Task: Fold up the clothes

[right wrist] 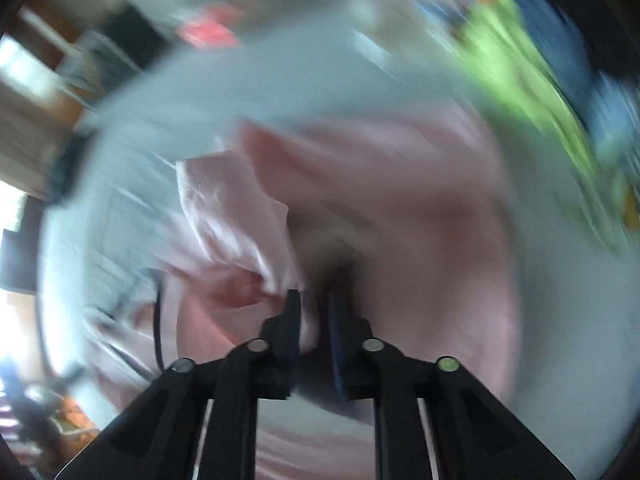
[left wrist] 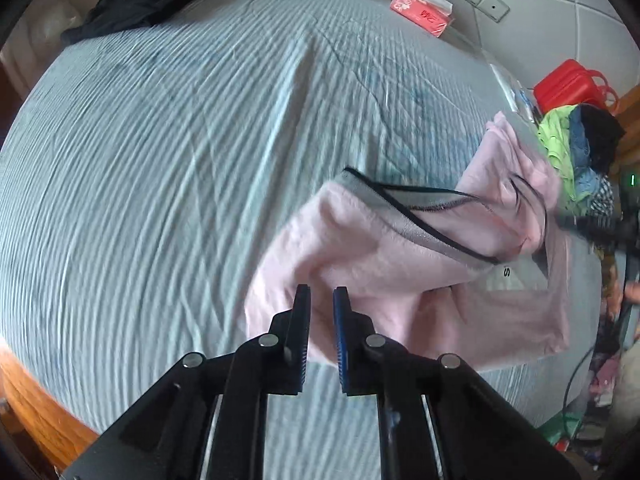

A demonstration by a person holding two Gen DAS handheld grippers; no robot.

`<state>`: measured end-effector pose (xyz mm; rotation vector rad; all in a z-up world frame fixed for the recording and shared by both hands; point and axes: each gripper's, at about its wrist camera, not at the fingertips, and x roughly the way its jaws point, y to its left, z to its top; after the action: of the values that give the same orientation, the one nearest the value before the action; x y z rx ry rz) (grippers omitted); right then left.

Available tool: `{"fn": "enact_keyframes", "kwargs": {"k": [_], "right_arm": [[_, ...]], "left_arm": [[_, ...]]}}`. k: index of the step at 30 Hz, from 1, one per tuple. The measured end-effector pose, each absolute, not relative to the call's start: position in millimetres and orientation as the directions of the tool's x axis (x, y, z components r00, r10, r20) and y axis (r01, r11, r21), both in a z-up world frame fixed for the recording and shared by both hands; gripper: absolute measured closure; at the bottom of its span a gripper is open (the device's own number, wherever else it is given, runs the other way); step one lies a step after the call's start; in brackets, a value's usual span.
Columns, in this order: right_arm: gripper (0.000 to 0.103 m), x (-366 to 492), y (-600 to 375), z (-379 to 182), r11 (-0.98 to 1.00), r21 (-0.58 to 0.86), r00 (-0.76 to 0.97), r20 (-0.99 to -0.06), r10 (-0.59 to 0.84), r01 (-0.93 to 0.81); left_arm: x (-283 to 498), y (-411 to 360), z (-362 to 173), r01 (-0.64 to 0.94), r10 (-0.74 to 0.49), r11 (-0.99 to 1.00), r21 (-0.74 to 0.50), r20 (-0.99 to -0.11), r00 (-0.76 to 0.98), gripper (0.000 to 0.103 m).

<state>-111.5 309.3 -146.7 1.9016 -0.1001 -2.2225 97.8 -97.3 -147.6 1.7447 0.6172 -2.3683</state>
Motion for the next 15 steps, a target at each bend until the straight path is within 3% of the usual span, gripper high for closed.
{"fn": "enact_keyframes", "kwargs": {"k": [2, 3, 4, 6, 10, 15], "right_arm": [[0.083, -102, 344, -159, -0.979, 0.184, -0.124, -0.973, -0.194, 0.088], [0.078, -99, 356, -159, -0.977, 0.201, -0.133, -0.969, -0.209, 0.076], [0.076, -96, 367, -158, -0.973, 0.22, -0.143, -0.963, -0.228, 0.07], [0.064, -92, 375, -148, -0.956, 0.275, -0.163, -0.943, -0.289, 0.103], [0.061, -96, 372, -133, -0.926, 0.352, -0.189, -0.909, -0.373, 0.136], [0.061, -118, 349, -127, -0.921, 0.37, -0.209, -0.897, -0.388, 0.122]], "left_arm": [[102, -88, -143, 0.377, 0.094, -0.9, -0.219, -0.942, -0.323, 0.083], [103, -86, -140, 0.388, 0.076, -0.898, -0.208, -0.941, -0.331, 0.069], [102, -84, -136, 0.404, 0.048, -0.894, -0.193, -0.939, -0.342, 0.047], [94, -82, -128, 0.426, -0.007, -0.89, -0.162, -0.929, -0.369, 0.026], [73, -95, -126, 0.439, -0.087, -0.895, -0.082, -0.932, -0.352, 0.026], [49, -98, -147, 0.418, -0.09, -0.907, -0.051, -0.946, -0.311, 0.026]]}}
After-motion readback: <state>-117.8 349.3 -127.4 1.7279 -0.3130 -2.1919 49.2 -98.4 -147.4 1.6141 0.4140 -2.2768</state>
